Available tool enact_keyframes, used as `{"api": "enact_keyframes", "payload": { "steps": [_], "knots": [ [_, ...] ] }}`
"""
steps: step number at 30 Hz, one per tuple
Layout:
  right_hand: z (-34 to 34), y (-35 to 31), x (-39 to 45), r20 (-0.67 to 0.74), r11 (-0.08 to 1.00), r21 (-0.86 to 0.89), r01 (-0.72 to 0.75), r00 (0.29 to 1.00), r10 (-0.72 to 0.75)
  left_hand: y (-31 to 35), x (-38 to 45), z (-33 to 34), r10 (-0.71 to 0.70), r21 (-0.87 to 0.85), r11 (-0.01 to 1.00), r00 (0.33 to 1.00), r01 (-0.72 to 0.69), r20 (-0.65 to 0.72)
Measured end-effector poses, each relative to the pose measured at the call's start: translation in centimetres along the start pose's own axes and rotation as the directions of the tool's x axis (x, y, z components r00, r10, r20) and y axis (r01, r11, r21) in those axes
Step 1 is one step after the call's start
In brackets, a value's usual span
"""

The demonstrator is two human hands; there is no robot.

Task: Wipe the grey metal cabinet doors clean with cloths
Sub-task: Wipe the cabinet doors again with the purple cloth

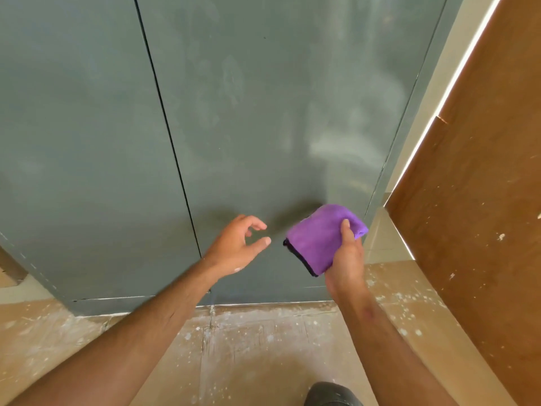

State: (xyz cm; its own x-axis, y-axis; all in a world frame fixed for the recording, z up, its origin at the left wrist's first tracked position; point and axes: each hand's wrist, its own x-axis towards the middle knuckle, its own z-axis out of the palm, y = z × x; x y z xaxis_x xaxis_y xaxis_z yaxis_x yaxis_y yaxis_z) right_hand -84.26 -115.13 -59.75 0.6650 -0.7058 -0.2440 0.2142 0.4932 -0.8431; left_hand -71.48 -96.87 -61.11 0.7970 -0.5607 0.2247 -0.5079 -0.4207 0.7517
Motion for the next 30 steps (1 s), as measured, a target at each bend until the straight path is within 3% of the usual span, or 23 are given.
{"api": "enact_keyframes", "payload": {
  "steps": [2, 5, 7, 9, 12, 15, 18, 21, 23, 25, 27, 30],
  "knots": [
    [-1.6, 0.4, 1.3, -0.205, 0.989, -0.078, 0.122, 0.969, -0.135, -0.5, 1.1, -0.4, 0.306, 0.327, 0.906, 0.95, -0.269, -0.067],
    [-4.3, 2.2, 3.9, -0.373, 0.964, -0.167, 0.204, 0.893, -0.254, -0.8, 2.7, -0.8, 0.592, 0.697, 0.582, 0.806, -0.419, -0.01],
    [-4.9, 3.4, 5.6, -0.332, 0.944, -0.257, 0.207, 0.898, -0.287, -1.9, 4.0, -1.0, 0.617, 0.815, 0.397, 0.78, -0.422, 0.103],
    [-4.1, 4.7, 7.4, -0.175, 0.892, -0.39, 0.226, 0.933, -0.313, -3.6, 5.4, -1.2, 0.597, 0.873, 0.265, 0.781, -0.409, 0.185],
    [-0.3, 7.4, 10.3, -0.116, 0.792, -0.493, 0.359, 0.875, -0.469, -5.6, 6.8, -1.5, 0.622, 0.9, 0.166, 0.752, -0.402, 0.221],
    [3.2, 12.6, 11.2, 0.05, 0.554, -0.692, 0.463, 0.796, -0.604, -5.6, 6.3, -0.5, 0.695, 0.859, 0.279, 0.708, -0.429, 0.128],
    [5.5, 18.8, 8.2, 0.476, 0.1, -0.74, 0.665, 0.622, -0.621, -6.2, 4.0, 0.1, 0.729, 0.772, 0.464, 0.682, -0.434, -0.054],
    [8.9, 22.4, 7.0, 0.867, -0.328, -0.431, 0.84, 0.285, -0.408, -9.4, 0.6, -2.2, 0.644, 0.734, 0.61, 0.727, -0.299, -0.24],
    [11.9, 22.9, 7.3, 0.95, -0.508, -0.223, 0.832, 0.068, -0.305, -12.2, -1.7, -4.7, 0.502, 0.696, 0.709, 0.775, -0.113, -0.384],
    [15.5, 22.6, 6.9, 0.966, -0.614, -0.104, 0.783, -0.067, -0.25, -15.0, -4.0, -7.1, 0.341, 0.614, 0.787, 0.786, 0.061, -0.516],
    [19.7, 22.6, 5.3, 0.974, -0.602, 0.03, 0.798, -0.159, -0.162, -17.2, -6.0, -8.5, 0.202, 0.479, 0.864, 0.764, 0.156, -0.613],
    [25.7, 23.9, 2.1, 0.973, -0.549, 0.217, 0.807, -0.226, 0.051, -18.7, -7.2, -8.9, -0.1, 0.046, 0.98, 0.673, 0.196, -0.733]
  ]
}}
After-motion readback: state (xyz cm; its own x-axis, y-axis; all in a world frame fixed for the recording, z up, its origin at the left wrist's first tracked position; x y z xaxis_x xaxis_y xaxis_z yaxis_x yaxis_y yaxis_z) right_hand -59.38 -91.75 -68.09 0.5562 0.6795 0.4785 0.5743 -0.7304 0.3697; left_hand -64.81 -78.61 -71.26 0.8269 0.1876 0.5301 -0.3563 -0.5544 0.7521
